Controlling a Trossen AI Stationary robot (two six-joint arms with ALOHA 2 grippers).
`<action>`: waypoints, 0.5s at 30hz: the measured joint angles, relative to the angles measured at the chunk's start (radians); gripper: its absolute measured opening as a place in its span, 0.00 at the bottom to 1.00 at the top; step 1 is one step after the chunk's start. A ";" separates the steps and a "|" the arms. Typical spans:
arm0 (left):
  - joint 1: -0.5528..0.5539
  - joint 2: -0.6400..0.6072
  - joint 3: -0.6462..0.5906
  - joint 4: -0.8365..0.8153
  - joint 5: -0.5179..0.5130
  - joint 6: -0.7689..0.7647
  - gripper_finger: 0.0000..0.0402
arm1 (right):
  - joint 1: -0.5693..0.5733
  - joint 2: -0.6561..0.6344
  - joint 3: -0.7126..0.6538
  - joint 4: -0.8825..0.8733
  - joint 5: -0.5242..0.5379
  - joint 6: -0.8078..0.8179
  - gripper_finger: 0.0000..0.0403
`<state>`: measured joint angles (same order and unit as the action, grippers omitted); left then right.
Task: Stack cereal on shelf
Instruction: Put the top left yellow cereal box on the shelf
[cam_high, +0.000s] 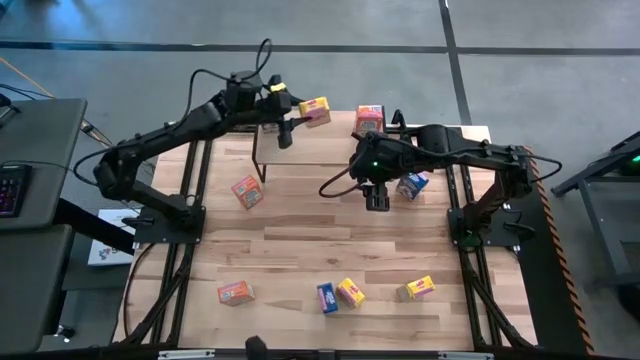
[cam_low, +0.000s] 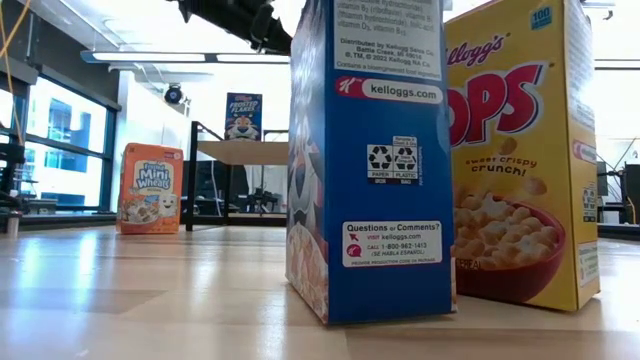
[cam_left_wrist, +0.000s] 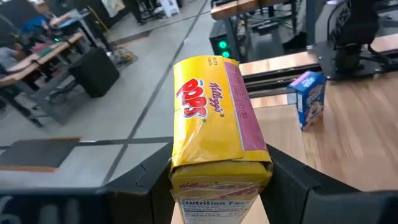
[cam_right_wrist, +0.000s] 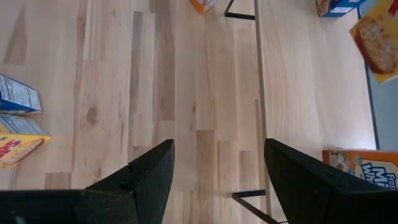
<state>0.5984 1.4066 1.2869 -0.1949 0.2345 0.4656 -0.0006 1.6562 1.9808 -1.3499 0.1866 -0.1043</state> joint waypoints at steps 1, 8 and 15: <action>0.007 0.014 0.007 -0.003 0.012 0.000 0.44 | 0.000 0.000 0.000 0.000 0.000 0.000 0.60; 0.057 0.085 0.038 -0.013 0.109 0.001 0.44 | 0.000 0.000 0.000 0.008 0.000 0.020 0.60; 0.114 0.123 0.045 -0.019 0.211 0.035 0.44 | 0.000 0.000 0.000 0.008 0.000 0.039 0.60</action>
<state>0.7129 1.5293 1.3315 -0.2136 0.4454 0.5003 -0.0002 1.6558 1.9808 -1.3418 0.1871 -0.0653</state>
